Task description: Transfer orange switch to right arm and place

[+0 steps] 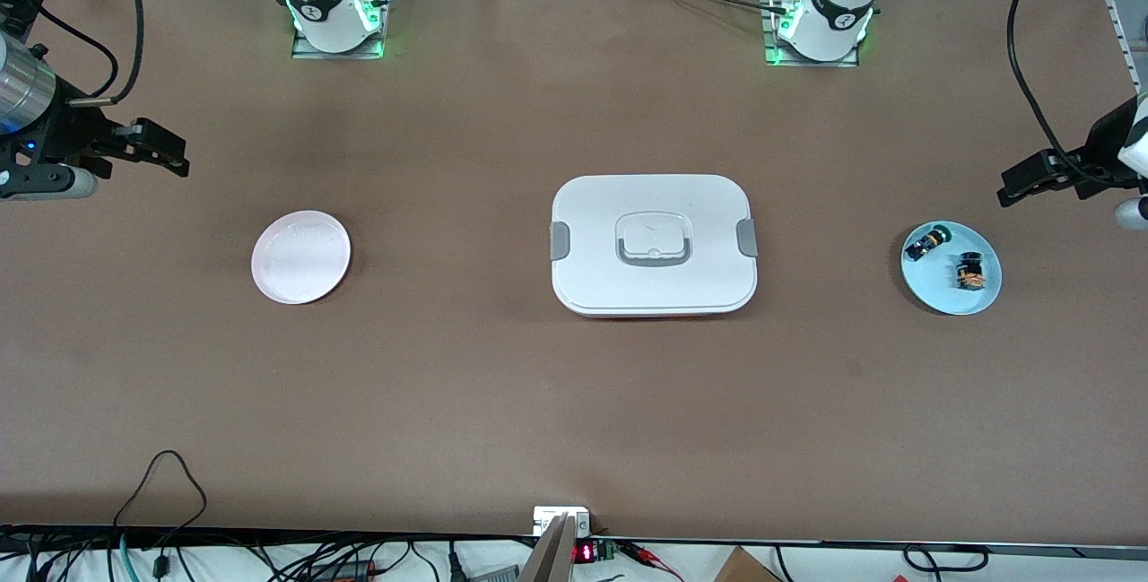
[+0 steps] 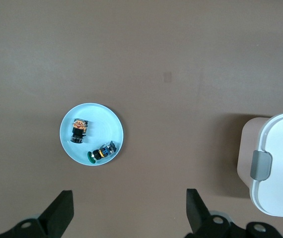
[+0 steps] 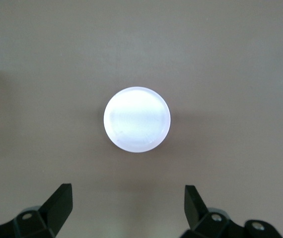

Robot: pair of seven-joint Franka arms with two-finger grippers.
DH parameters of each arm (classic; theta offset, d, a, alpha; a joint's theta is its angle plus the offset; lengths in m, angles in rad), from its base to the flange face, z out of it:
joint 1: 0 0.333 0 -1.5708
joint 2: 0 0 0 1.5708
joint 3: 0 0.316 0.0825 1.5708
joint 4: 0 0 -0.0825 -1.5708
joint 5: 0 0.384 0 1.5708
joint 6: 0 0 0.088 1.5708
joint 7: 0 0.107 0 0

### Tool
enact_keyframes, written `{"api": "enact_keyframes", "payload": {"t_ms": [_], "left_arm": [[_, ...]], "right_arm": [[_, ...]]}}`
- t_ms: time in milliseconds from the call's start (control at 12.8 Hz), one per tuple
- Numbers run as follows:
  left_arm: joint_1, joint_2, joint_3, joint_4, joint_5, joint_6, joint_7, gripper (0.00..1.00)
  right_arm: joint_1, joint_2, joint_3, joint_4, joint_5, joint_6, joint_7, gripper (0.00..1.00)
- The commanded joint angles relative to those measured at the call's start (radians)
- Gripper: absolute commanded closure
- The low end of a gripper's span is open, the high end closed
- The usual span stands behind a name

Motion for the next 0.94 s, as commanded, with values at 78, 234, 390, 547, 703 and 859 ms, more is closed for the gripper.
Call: {"api": "enact_keyframes", "payload": {"t_ms": [78, 234, 390, 547, 703, 859], "left_arm": [[0.009, 0.011, -0.005, 0.030, -0.005, 0.025, 0.011, 0.00], [0.008, 0.012, -0.005, 0.033, -0.007, 0.025, 0.010, 0.00], [0.008, 0.014, -0.005, 0.031, -0.007, 0.025, 0.010, 0.00], [0.008, 0.014, -0.005, 0.031, -0.007, 0.025, 0.010, 0.00], [0.008, 0.014, -0.005, 0.031, -0.007, 0.025, 0.011, 0.00], [0.006, 0.015, -0.005, 0.031, -0.005, 0.025, 0.011, 0.00]], "right_arm": [[-0.002, -0.002, 0.000, 0.016, 0.006, -0.028, -0.012, 0.00], [-0.002, -0.002, 0.000, 0.016, 0.007, -0.025, -0.010, 0.00], [0.000, -0.004, 0.000, 0.016, 0.009, -0.034, -0.010, 0.00], [0.000, -0.013, 0.000, 0.008, 0.009, -0.046, -0.009, 0.00], [0.000, -0.015, 0.000, 0.005, 0.009, -0.045, -0.009, 0.00], [0.000, -0.015, 0.000, 0.005, 0.009, -0.040, -0.009, 0.00]]}}
